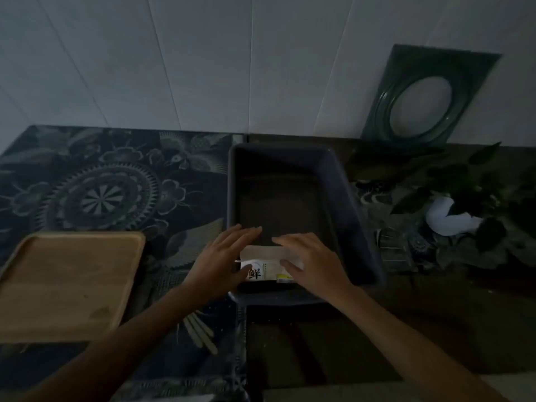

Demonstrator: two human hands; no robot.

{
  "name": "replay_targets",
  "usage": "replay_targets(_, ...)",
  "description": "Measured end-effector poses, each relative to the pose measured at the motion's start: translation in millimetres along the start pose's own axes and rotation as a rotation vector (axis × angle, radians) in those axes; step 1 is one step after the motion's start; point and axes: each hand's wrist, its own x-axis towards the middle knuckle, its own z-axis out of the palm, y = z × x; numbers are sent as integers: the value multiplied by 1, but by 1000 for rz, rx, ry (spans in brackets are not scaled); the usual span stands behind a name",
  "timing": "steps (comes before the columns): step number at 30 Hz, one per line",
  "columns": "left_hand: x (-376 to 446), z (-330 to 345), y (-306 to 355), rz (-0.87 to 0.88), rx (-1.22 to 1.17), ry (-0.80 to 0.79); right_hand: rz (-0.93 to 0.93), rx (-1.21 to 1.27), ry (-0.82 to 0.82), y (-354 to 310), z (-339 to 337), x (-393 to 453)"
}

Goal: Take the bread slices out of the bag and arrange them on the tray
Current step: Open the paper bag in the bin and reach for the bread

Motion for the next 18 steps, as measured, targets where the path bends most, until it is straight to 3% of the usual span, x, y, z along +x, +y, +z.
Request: replay_targets(18,24,-2,-35,118,-231,39,58,-65,162,8,12,12)
